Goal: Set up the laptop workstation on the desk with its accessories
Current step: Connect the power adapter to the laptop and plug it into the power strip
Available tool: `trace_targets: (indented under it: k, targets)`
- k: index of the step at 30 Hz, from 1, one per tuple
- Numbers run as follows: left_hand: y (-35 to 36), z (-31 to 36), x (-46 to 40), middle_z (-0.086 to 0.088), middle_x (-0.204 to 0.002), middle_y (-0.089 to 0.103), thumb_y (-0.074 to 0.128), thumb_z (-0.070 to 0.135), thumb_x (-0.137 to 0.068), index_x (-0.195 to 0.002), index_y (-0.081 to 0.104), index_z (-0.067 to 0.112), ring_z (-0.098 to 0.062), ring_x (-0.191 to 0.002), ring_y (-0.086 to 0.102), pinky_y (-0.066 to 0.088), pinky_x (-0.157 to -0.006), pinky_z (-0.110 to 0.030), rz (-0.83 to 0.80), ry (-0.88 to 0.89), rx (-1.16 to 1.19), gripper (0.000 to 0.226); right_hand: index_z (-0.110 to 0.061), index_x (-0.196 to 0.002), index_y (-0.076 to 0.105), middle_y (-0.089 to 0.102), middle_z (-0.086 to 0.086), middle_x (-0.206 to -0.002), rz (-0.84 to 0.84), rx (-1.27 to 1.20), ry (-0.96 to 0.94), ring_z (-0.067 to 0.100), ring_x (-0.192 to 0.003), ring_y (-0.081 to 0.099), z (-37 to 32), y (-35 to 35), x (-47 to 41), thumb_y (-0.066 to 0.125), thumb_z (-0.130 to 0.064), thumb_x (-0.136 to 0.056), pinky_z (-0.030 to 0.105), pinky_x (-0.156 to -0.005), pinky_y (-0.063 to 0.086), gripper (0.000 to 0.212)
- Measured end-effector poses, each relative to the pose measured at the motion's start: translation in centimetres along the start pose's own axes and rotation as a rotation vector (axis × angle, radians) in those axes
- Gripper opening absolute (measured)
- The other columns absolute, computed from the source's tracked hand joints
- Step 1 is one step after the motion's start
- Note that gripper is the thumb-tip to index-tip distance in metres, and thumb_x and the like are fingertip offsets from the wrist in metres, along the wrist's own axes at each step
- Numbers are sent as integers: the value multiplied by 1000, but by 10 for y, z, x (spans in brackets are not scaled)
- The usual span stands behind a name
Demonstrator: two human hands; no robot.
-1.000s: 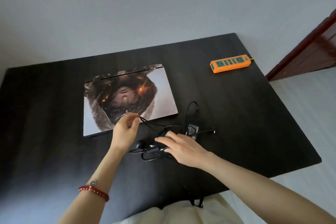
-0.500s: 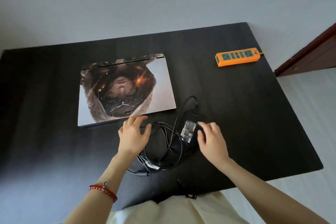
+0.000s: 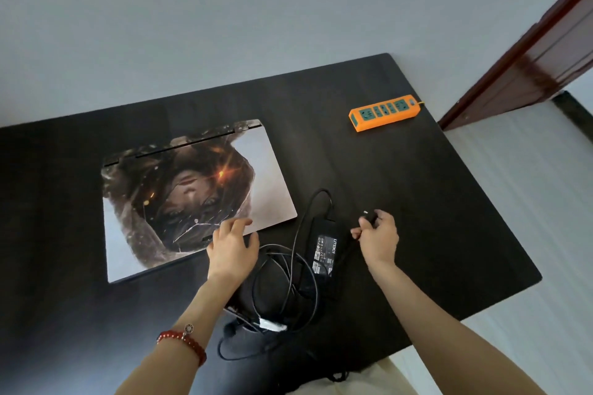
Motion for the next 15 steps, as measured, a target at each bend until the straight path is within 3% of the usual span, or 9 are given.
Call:
trace_targets:
  k: [3,5,8,13,15]
  targets:
    - [-16,11,-17,-9,-130,47,52,23,-90,-120,56,14,-33,-119,41,35,-99,-53,39,21,20,32,-6,-120,51,64,13,-103,104,-63,-198,14,-74,64,-71,-12,-15,51,-8,-92,28,-77,54,28]
    - [-30,18,-33,-8,-130,48,52,26,-90,-120,56,15,-32,-119,41,34,-100,-52,65,21,27,32,-7,-125,49,62,15,-115,147,-40,-368,24,-93,64,-130,-15,-25,50,-8,-92,21,-75,51,32]
    - [-53,32,-63,-10,-133,46,51,24,-89,-123,53,16,-32,-121,40,34,-101,-50,85,40,31,35,-8,-125,50,60,13,-120,175,0,-650,24,-110,59,-222,-11,-26,47,-9,-94,30,-90,49,31]
    - [-102,58,-115,-10,-134,45,48,22,-90,-124,51,16,-31,-121,40,35,-101,-49,148,55,50,35,-6,-119,53,64,9,-114,161,44,-967,22,-105,59,-330,24,-19,44,-8,-94,17,-81,39,27]
    - [-128,73,-136,-9,-136,44,47,23,-91,-126,49,17,-29,-123,39,34,-102,-48,191,90,39,36,-5,-119,53,64,8,-114,188,87,-1058,25,-102,60,-367,40,-17,44,-7,-94,19,-75,37,26]
Point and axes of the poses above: each hand's wrist, its own x-axis away from the middle knuckle, its own y-axis out of the palm, z = x × y, the point moved 8 cm from there along -x, towards the middle knuckle
